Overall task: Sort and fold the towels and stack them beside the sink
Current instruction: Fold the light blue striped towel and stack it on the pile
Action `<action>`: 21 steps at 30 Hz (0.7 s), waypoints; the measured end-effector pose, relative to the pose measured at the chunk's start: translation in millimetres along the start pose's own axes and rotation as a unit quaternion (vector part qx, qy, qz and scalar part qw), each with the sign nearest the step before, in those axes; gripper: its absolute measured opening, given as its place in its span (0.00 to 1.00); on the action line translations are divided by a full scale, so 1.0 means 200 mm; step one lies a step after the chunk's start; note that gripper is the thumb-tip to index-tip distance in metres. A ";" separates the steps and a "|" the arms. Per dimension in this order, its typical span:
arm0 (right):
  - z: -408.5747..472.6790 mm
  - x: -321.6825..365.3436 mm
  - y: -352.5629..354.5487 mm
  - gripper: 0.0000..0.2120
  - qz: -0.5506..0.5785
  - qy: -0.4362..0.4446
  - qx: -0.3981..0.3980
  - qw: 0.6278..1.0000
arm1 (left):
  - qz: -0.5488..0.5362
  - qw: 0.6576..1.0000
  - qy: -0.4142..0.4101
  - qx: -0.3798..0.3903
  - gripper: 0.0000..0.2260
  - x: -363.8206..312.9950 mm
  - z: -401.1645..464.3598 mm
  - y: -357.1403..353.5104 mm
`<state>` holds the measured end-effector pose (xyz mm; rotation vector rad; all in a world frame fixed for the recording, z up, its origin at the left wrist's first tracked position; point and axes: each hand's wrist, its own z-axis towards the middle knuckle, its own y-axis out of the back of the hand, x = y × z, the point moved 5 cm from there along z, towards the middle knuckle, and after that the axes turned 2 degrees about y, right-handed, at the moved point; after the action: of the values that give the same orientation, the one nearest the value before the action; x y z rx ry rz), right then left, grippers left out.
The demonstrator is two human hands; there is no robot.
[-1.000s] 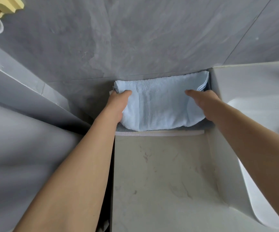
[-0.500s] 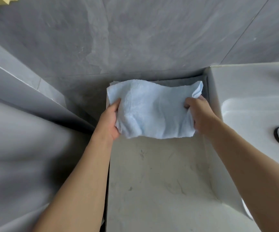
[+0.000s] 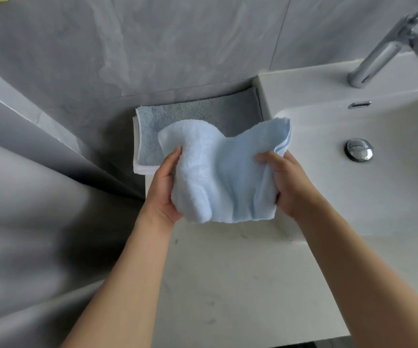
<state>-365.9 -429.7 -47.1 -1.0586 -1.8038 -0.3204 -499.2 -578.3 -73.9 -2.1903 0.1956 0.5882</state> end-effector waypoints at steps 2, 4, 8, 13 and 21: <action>-0.07 0.02 0.06 0.14 0.010 0.016 -0.010 1.000 | 0.002 1.000 -0.002 0.009 0.22 0.06 0.00 -0.08; -0.13 0.05 0.15 0.14 0.017 0.030 -0.018 0.999 | 0.001 1.000 -0.007 0.027 0.20 0.13 0.00 -0.17; -0.23 0.11 0.38 0.14 0.031 0.051 -0.046 0.997 | 0.030 0.997 0.013 0.066 0.28 0.29 0.00 -0.37; -0.34 0.14 0.76 0.13 0.036 0.054 -0.084 0.994 | 0.038 0.995 0.047 0.079 0.33 0.59 0.06 -0.61; -0.51 0.21 1.53 0.08 0.037 0.033 -0.172 0.984 | 0.060 0.992 0.078 0.084 0.21 1.17 0.17 -1.08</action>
<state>-71.6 -292.6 -33.3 -1.3350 -1.6808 -0.6312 -233.3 -400.0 -54.0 -2.0714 0.4467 0.4488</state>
